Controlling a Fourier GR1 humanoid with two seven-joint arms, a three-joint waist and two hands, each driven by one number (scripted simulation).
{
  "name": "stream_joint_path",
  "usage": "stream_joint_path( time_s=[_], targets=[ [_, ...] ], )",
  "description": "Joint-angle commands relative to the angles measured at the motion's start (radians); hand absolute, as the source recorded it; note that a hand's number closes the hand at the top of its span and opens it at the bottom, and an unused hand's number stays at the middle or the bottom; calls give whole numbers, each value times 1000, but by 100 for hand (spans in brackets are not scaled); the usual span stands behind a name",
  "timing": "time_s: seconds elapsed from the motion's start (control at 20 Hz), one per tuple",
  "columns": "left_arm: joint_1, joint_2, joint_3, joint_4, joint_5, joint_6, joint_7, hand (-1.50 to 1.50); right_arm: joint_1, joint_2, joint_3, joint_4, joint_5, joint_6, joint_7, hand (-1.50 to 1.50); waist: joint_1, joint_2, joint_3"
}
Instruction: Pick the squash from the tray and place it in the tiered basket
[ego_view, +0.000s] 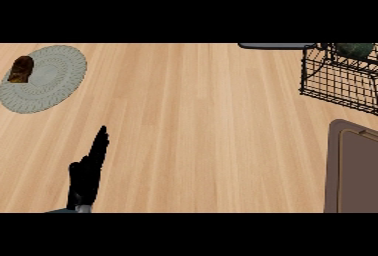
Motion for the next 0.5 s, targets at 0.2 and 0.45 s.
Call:
stream_joint_path(
  time_s=[0.2,0.45],
  targets=[
    [26,-6,14,21,9,7,1,0,185,-159,-74,49,-66,192,-27,-150,-34,1,2],
    [35,4,25,-4,18,6,13,0,267,-197,-96,56,-89,325,-69,-150,-44,-5,5]
  ],
)
